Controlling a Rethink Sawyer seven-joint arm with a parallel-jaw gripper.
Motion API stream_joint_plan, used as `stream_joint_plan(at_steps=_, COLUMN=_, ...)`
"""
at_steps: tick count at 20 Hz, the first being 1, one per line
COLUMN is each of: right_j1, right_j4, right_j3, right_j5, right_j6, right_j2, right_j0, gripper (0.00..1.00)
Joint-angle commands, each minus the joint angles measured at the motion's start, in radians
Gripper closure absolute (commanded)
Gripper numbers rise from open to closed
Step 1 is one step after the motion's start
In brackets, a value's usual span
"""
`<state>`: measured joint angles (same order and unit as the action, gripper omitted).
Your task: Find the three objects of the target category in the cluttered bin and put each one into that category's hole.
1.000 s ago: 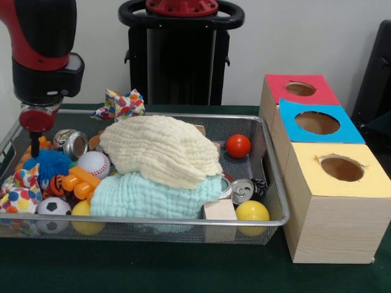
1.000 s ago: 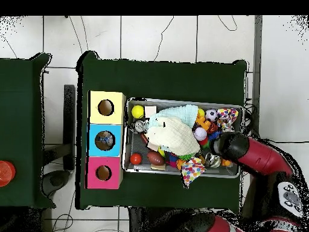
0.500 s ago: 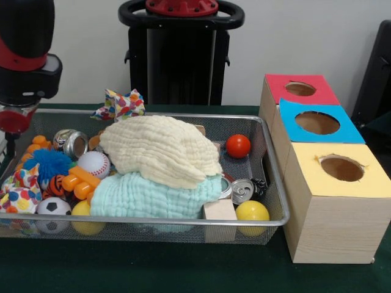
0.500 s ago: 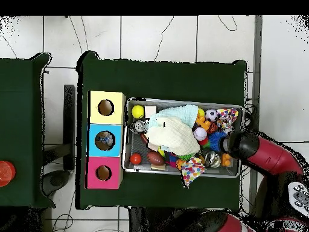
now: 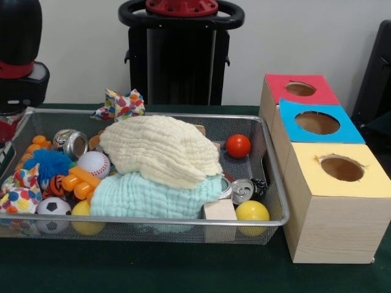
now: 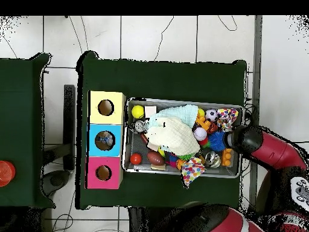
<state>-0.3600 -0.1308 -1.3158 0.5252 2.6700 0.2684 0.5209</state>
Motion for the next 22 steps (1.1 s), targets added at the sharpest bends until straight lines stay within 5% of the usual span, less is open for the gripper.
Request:
stream_joint_plan(at_steps=1, right_j1=0.022, right_j4=0.011, right_j3=0.037, right_j5=0.056, right_j6=-0.03, right_j2=-0.099, right_j0=-0.003, gripper=0.0)
stream_joint_plan(at_steps=22, right_j1=0.06, right_j4=0.148, right_j3=-0.09, right_j5=-0.091, right_j6=0.065, right_j2=-0.227, right_j0=0.045, gripper=0.0)
